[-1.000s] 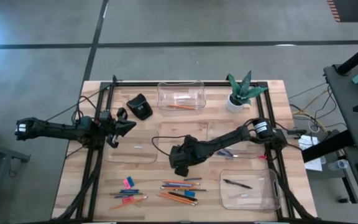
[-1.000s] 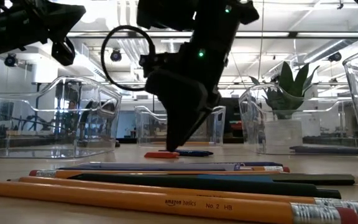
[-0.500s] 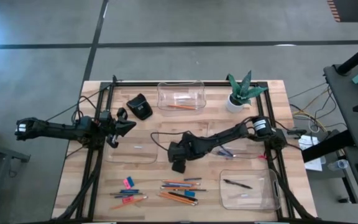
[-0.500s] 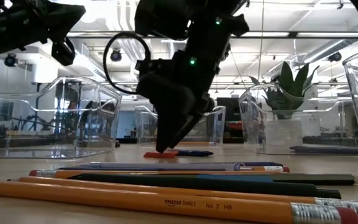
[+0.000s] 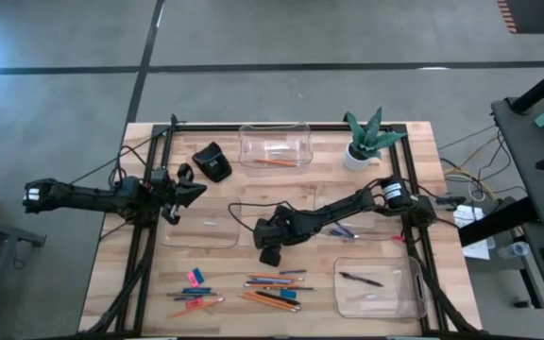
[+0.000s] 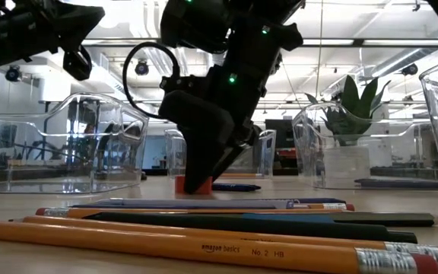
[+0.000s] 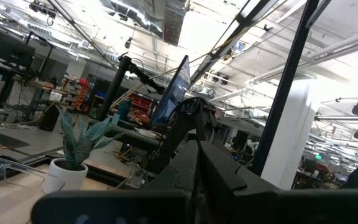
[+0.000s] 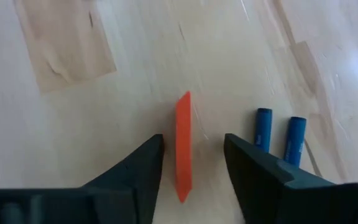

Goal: Sort crayons/erasers/pens/pencils in bins
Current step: Put the orange eraser into the middle left transparent bin

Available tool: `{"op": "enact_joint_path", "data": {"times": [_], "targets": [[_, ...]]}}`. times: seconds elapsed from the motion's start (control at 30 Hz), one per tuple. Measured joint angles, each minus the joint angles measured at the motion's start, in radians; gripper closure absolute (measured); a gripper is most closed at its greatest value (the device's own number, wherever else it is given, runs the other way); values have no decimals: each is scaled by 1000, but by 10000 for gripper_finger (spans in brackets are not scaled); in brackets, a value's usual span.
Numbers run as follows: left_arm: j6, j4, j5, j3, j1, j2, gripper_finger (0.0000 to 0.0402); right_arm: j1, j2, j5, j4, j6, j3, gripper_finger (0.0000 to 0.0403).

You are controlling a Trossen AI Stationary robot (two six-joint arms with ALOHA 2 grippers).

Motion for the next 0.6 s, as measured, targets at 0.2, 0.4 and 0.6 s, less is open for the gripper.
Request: {"op": "enact_joint_path", "data": {"times": [0.2,0.4,0.6], "targets": [[0,0,0,0,0,0,402,0,-5,-20,0,-2,-1,337],[0,0,0,0,0,0,402,-2,-46,-57,-12,-35,-5,385],[0,0,0,0,0,5,402,0,-125,-64,-19,-84,-8,387]]}}
